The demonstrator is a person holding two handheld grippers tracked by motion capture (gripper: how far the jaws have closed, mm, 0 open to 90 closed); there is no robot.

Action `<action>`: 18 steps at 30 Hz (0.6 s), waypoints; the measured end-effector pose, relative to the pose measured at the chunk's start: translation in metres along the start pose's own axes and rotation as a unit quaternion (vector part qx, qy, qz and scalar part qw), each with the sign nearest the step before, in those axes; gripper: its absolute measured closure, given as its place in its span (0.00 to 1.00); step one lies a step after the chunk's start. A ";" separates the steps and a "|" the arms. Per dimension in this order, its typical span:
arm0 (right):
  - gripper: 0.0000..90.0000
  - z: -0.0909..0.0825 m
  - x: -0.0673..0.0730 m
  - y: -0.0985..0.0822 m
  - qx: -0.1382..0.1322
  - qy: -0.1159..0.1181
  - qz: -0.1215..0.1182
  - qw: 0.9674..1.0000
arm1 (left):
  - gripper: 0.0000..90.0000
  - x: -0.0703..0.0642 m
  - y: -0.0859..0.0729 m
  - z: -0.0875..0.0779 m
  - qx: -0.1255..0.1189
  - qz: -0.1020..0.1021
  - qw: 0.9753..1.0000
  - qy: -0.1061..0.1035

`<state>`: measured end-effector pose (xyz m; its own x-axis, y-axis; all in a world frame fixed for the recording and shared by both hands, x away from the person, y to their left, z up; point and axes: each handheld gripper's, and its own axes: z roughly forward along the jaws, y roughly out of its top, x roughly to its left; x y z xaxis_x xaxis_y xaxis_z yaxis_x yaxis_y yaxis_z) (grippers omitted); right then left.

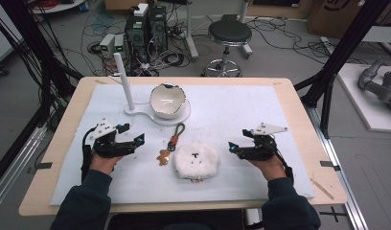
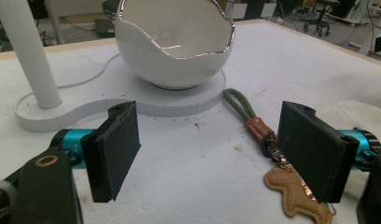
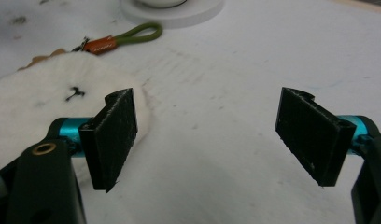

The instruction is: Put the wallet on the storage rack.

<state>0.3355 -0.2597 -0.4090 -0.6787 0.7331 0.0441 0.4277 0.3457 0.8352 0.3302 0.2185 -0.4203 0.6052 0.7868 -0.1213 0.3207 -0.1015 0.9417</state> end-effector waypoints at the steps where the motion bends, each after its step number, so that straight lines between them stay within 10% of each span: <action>1: 0.23 0.005 0.005 0.000 0.009 0.005 -0.005 1.000 | 0.24 0.000 0.000 0.001 0.000 0.000 1.000 -0.001; 18: 0.32 0.055 0.038 -0.009 0.112 0.116 -0.012 0.987 | 0.24 -0.003 -0.001 0.005 0.010 0.002 1.000 -0.006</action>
<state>0.3393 -0.2026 -0.4449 -0.7975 0.5786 0.1710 0.5133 0.5017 0.6963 0.3319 0.2134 -0.4224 0.6145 0.7794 -0.1216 0.3324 -0.1160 0.9360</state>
